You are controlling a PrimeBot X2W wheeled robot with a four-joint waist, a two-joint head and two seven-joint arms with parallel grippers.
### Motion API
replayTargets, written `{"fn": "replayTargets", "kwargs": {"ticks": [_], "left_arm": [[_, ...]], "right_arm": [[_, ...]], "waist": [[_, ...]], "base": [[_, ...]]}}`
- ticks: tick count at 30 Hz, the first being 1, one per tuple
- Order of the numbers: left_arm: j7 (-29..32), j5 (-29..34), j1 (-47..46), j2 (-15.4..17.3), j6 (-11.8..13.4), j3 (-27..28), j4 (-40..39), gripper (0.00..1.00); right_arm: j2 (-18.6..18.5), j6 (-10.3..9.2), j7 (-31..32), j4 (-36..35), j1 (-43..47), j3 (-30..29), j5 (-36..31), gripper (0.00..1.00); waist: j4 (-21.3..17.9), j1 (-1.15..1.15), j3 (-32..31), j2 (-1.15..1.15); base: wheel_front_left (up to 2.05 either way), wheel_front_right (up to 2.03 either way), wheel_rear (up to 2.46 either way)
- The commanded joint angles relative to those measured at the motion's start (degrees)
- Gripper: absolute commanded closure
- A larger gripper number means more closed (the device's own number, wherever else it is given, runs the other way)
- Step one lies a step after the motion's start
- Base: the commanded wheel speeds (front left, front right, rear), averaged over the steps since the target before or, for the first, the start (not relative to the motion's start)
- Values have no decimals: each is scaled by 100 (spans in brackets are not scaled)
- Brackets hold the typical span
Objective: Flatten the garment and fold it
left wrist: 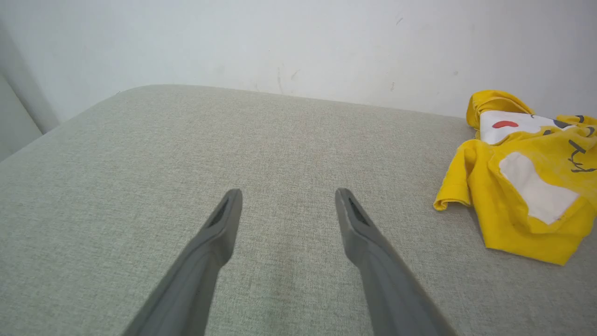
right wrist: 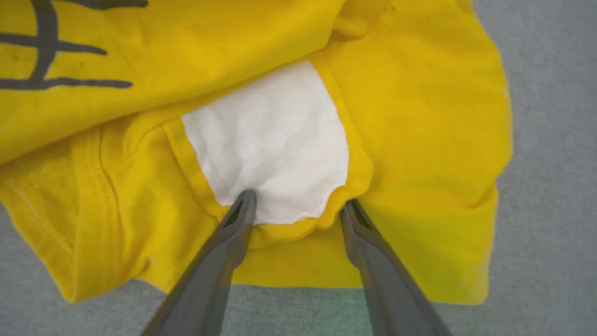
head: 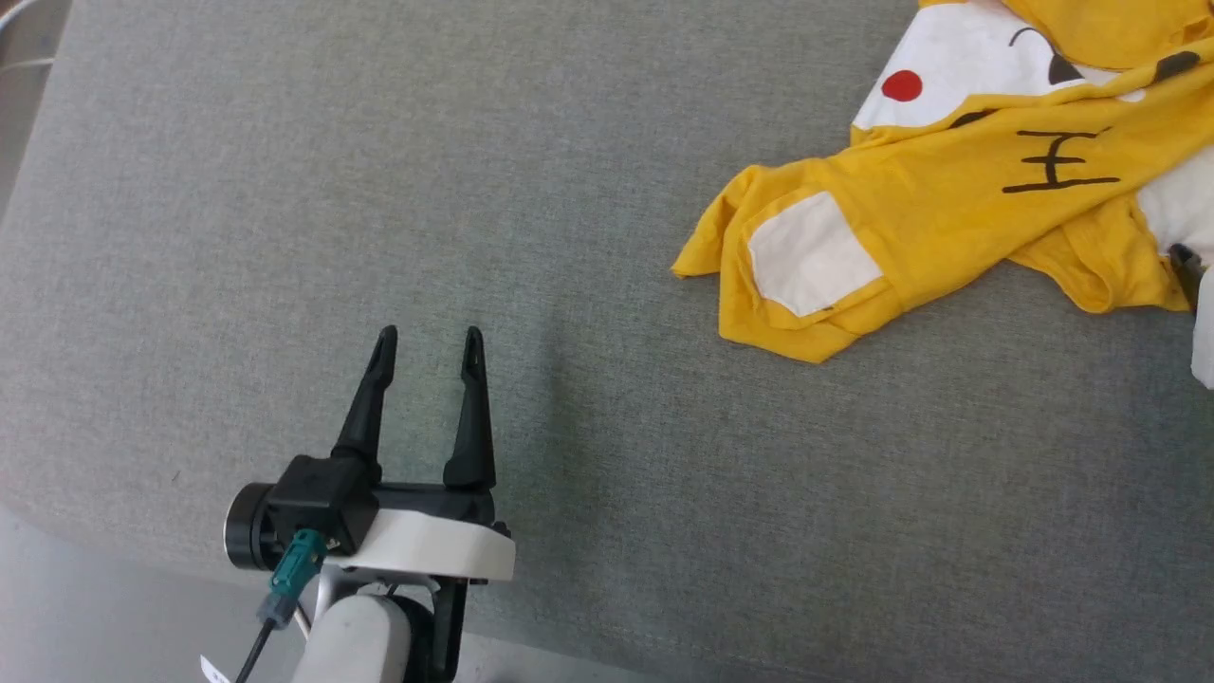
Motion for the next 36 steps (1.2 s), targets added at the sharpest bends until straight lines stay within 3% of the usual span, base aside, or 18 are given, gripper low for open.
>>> {"fn": "replayTargets", "kwargs": {"ticks": [1,8,15,21,28,33,34,35,36], "left_arm": [[-28,27,-73,-28,-13,10,-22,0],[-28,60,-18,-28,38,131,-34,0],[-28,101,84,1,21,267,-68,0],[-28,93,310,45,42,392,-70,0],[-28,49,553,88,36,469,-72,0],[-17,38,625,149,33,478,-58,0],[-10,39,626,156,37,473,-57,0],[-2,39,625,160,40,467,-56,0],[7,38,625,165,42,461,-56,0]], "right_arm": [[133,-4,38,190,93,96,-43,100],[259,-4,-36,50,-174,386,190,100],[247,-4,261,-666,-82,223,837,100],[256,-4,762,-1380,752,-315,1166,100],[235,-4,1528,-1711,2292,-1171,1225,100],[116,-4,1344,-1638,2863,-1343,909,100],[190,-4,1167,-1569,2863,-1399,885,53],[266,-4,963,-1501,2836,-1429,846,0],[318,-4,779,-1443,2811,-1395,820,0]], "waist": [[36,1,28,0],[-227,1,-157,0],[-644,1,-512,0],[-940,1,-793,0],[-1080,1,-982,0],[-1130,1,-1013,0],[-1137,1,-1023,0],[-1141,1,-1038,0],[-1145,1,-1055,0]], "base": [[0,0,0],[0,0,0],[0,0,0],[0,0,0],[0,0,0],[0,0,0],[0,0,0],[0,0,0],[0,0,0]]}}
